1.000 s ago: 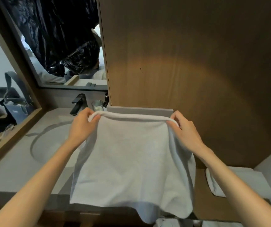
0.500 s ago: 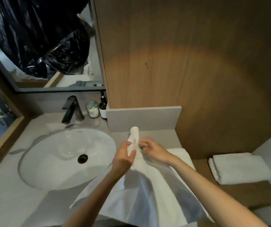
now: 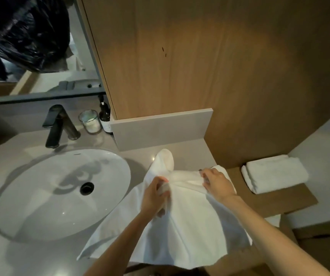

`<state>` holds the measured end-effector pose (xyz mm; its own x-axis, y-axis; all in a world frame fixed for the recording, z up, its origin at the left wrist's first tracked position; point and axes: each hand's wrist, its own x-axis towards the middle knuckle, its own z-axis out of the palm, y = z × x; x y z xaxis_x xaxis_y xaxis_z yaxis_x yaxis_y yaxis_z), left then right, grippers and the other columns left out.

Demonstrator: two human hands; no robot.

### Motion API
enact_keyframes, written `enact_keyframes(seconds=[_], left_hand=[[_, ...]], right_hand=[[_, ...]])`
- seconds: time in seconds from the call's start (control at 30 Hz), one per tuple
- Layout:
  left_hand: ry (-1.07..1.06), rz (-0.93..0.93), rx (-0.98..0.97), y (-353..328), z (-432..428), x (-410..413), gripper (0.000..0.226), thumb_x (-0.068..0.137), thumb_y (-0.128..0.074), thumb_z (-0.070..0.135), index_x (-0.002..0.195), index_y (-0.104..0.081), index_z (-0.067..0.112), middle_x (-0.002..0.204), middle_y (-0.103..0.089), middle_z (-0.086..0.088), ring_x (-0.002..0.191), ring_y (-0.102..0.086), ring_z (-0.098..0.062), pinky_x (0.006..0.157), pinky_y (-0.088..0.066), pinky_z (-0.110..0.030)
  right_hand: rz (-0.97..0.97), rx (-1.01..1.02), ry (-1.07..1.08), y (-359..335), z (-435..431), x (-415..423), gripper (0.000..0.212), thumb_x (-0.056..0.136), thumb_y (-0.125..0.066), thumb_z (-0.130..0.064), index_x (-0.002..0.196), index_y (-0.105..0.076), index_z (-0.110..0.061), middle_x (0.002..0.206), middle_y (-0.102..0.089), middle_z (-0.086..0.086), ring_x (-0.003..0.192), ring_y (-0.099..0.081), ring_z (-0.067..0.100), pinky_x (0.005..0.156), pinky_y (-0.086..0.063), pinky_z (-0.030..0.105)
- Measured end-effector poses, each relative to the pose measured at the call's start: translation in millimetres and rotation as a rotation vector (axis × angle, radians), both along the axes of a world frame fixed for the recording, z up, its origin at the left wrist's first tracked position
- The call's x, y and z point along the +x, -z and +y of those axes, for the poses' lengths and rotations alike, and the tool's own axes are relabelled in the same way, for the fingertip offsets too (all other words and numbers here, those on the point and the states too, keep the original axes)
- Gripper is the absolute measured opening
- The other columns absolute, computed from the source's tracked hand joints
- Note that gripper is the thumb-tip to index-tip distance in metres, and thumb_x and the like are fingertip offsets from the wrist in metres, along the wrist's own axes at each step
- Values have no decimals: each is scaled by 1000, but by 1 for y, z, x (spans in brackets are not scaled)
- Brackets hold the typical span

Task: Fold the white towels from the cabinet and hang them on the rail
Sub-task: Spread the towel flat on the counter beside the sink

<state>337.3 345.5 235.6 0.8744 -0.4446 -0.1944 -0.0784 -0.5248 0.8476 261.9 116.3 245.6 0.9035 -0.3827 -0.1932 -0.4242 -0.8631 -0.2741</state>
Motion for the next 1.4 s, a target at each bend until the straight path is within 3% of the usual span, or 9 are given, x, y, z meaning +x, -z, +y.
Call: enact_keyframes(seconds=[0.3,0.4,0.53,0.63,0.73,0.97,1.07,1.27,1.4], left_hand=[[-23,42,-98,7,0,0,16,91,-64,25,104,-55,25,99,-62,5,72,-61,-3,50,-46,-7],[-33,17,-126,9,-2,-1,17,91,-64,23,106,-55,22,100,-60,10,75,-59,8,55,-45,-4],[-66,16,-125,9,-4,-3,19,90,-65,23,105,-55,28,99,-56,22,88,-54,4,69,-38,0],[-65,18,-121,12,-4,-2,19,90,-66,26,106,-57,30,100,-58,19,89,-55,4,69,-38,-1],[-61,-3,-110,15,-2,-1,23,88,-67,24,110,-59,28,105,-57,21,91,-55,4,71,-36,2],[-75,7,-97,17,1,-4,22,89,-66,25,107,-56,30,104,-56,19,88,-53,6,74,-38,-5],[-115,-5,-88,20,6,-7,21,89,-66,26,105,-55,32,103,-57,16,86,-54,1,74,-40,-12],[-149,-36,-97,20,11,-13,19,87,-64,35,101,-53,30,97,-57,15,84,-55,-3,71,-43,-13],[-164,6,-110,20,12,-10,23,84,-66,32,104,-56,28,105,-60,7,91,-58,-16,85,-47,-28]], right_hand=[[-357,-398,7,-61,14,-7,20,82,-63,3,99,-55,-4,91,-56,14,76,-61,32,52,-46,34],[-513,-283,-63,-74,45,-27,20,79,-69,-4,93,-55,-6,82,-59,10,56,-56,24,41,-25,15],[-234,-121,-193,-53,85,-59,7,91,-58,-19,97,-57,-18,93,-63,2,69,-51,12,54,-26,11],[-242,-203,-214,-31,88,-69,8,88,-63,-24,89,-68,-18,107,-61,-1,94,-52,15,83,-47,26],[-327,-197,-297,-25,72,-65,21,94,-52,-27,82,-66,-17,120,-52,3,113,-44,20,110,-37,44],[-182,341,-39,-44,42,-39,36,102,-43,-29,136,-36,-37,86,-66,-4,70,-59,8,58,-42,18],[-39,71,-140,-39,40,-34,24,96,-51,-29,115,-65,-26,103,-59,0,102,-54,21,75,-40,30],[64,-241,-368,-40,48,-42,24,95,-51,-30,109,-57,-12,123,-55,6,126,-44,25,118,4,56],[4,-232,-327,-59,36,-42,15,98,-42,-15,109,-50,-9,102,-61,10,93,-61,30,108,-35,43]])
